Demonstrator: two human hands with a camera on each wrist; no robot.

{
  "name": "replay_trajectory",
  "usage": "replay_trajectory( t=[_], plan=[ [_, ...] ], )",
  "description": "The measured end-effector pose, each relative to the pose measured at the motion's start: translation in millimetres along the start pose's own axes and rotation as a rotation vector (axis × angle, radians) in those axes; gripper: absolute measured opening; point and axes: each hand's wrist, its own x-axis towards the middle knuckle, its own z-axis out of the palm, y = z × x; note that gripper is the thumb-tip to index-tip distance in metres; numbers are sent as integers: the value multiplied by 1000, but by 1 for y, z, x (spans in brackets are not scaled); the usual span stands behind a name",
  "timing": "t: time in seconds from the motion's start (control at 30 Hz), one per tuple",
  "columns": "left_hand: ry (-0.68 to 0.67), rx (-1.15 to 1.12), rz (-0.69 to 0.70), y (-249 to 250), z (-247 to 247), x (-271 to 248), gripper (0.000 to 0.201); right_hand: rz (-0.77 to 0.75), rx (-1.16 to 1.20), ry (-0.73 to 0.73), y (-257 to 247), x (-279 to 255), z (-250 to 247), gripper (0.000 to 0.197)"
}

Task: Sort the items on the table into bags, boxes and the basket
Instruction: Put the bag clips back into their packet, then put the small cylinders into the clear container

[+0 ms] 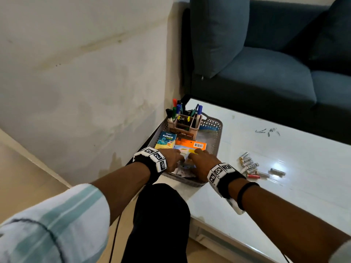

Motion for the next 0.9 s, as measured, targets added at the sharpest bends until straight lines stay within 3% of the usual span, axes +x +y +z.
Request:
replay_trajectory(
  t=[0.2,0.37,0.53,0.63,0.8,0.9],
  plan=[
    [93,-31,-1,23,-39,-26,37,-45,128,162,5,-37,-32,40],
    [120,23,52,80,-94,-39,32,12,128,254,44,-87,-67,31],
    [140,89,93,171,-139,-16,24,173,105,299,110,-154,-90,24],
    [175,104,188,247,-148,4,23,308,121,348,157,-205,-93,19],
    [258,19,364,353,-135,33,44,533,133,328,228,-280,-71,19],
    [264,-53,396,389,-117,54,45,698,165,296,272,-315,-45,15]
  ],
)
